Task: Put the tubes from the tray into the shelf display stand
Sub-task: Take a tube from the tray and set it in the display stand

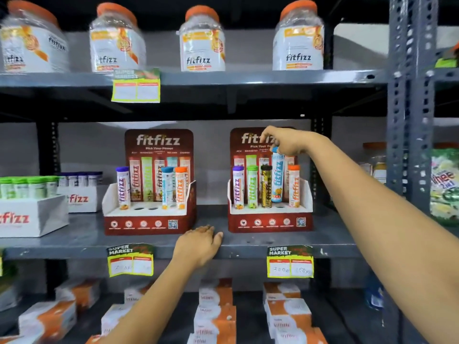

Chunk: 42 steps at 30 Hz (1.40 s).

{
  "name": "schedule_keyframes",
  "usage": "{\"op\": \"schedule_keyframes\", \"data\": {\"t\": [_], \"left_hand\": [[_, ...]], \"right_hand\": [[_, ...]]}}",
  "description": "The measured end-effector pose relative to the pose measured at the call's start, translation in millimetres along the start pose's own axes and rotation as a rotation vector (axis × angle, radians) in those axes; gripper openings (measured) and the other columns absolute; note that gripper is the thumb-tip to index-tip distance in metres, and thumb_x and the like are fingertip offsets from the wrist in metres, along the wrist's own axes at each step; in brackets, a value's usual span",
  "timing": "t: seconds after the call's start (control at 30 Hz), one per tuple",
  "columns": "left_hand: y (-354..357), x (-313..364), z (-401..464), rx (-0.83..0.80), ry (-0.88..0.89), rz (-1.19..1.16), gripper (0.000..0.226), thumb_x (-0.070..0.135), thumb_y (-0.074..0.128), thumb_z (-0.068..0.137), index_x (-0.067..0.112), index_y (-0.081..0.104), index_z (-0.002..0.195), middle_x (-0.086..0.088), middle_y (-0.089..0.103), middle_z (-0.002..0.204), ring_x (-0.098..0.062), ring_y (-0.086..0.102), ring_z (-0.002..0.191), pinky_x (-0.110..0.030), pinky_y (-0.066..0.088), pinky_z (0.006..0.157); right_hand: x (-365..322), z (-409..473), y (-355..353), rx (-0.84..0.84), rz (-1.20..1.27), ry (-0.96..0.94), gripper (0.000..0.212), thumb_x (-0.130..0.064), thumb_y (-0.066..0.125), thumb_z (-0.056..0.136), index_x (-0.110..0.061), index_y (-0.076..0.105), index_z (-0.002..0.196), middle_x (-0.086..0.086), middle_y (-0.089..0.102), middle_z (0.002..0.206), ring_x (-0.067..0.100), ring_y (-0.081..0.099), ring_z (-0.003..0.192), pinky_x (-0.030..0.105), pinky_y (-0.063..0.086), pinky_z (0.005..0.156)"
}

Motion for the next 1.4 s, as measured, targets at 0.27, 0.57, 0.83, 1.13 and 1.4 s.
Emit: {"op": "schedule_keyframes", "data": {"t": [0.27,0.57,0.83,1.13,1.4], "left_hand": [[-0.9,-3.2,-1.9,0.135,-0.034,0.0,0.047,0.044,0.027,0.096,0.023,0.055,0.127,0.002,0.052,0.14,-0.019,0.052,0.122,-0.033,0.043,0.097],[-0.7,-4.6,-1.9,0.157,-0.036,-0.02,0.045,0.042,0.028,0.094,0.023,0.06,0.12,0.002,0.054,0.138,-0.021,0.056,0.117,-0.034,0.045,0.093],[-0.8,-3.8,-1.3,0.154,-0.029,-0.009,0.047,0.043,0.027,0.095,0.022,0.059,0.122,0.001,0.054,0.138,-0.021,0.055,0.118,-0.033,0.045,0.092],[-1.4,-3.1,-2.5,0.144,-0.027,0.007,0.048,0.044,0.025,0.095,0.021,0.06,0.12,0.0,0.058,0.134,-0.022,0.058,0.114,-0.034,0.046,0.089],[-15.8,-2.1,-17.4,0.11,0.103,0.032,0.063,0.052,0.018,0.098,0.015,0.021,0.148,-0.001,0.022,0.157,-0.014,0.013,0.144,-0.04,0.008,0.118]], "right_hand": [[29.6,23.9,33.6,-0.018,0.022,0.031,0.06,0.014,0.042,0.084,-0.023,0.038,0.132,0.02,0.053,0.125,0.039,0.056,0.112,0.054,0.05,0.093],[35.6,38.0,43.6,-0.089,0.087,0.044,0.071,0.022,0.046,0.077,-0.022,0.04,0.132,0.015,0.056,0.123,0.032,0.056,0.112,0.047,0.051,0.094],[36.3,42.4,46.1,-0.077,0.071,0.047,0.077,0.02,0.043,0.081,-0.028,0.028,0.139,0.013,0.049,0.13,0.037,0.057,0.112,0.053,0.051,0.094],[43.2,35.0,57.2,-0.066,-0.014,0.06,0.077,0.022,0.043,0.079,-0.028,0.032,0.136,0.019,0.056,0.12,0.039,0.057,0.111,0.053,0.052,0.092],[5.6,18.9,49.2,0.239,0.053,0.0,0.073,0.019,0.045,0.079,-0.024,0.036,0.137,0.017,0.046,0.134,0.035,0.051,0.116,0.04,0.044,0.089]]}}
Point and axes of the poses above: each hand's wrist, its own z-axis towards the middle knuckle, its own y-axis out of the palm, x = y × z, the point moved 7 cm from there along z, towards the middle knuckle
